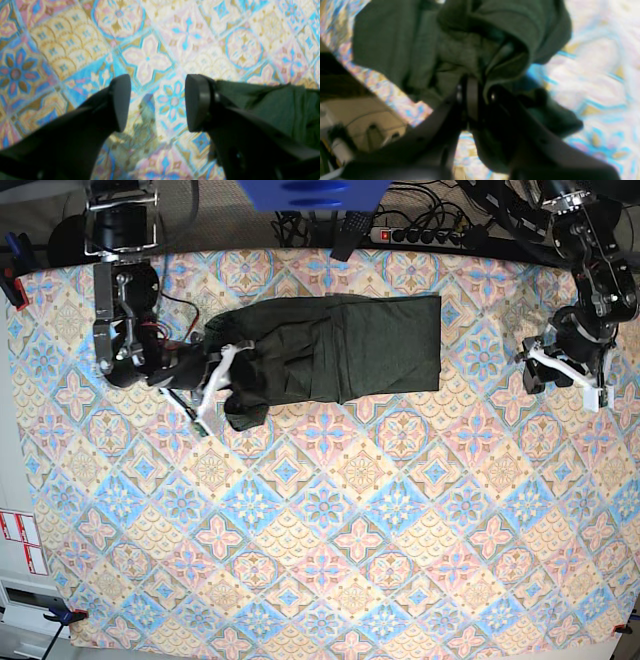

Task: Fold the T-shirt properly
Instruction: 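Fold the grasped bundle end over toward the left gripper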

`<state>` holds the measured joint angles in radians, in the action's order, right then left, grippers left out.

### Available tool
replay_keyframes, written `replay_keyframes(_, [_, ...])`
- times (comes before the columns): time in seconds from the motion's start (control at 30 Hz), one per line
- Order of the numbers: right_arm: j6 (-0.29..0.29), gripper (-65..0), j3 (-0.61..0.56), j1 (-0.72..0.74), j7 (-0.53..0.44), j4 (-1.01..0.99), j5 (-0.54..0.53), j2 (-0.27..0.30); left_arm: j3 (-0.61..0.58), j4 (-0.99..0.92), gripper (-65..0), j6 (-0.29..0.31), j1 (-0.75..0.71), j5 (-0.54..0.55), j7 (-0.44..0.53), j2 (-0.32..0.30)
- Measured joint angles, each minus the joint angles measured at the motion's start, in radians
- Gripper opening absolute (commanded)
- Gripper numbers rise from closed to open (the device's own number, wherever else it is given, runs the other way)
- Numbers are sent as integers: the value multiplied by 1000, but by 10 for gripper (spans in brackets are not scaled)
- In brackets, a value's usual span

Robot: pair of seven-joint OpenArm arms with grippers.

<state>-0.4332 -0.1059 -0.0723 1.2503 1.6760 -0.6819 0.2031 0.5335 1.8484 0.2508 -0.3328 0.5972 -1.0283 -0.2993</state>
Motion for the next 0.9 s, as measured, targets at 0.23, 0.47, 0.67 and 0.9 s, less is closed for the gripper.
replay_keyframes(0.23, [0,-641,-48,2,-5,51,5,-54,5,-1,-479,0,-20,-4,-1,0])
replay_keyframes(0.47, [0,-640,-130,0,0,94,12,-56,6,-16,-488,0,-39,-60,4,0])
replay_keyframes(0.67, [0,-639,-168,6,0,101,8,-76,6,-83,-488,0,-39,-70,7,2])
replay_keyframes(0.9, [0,-639,-263,82,3,95,12,-73,5,-84,-491,0,-39,-71,7,2])
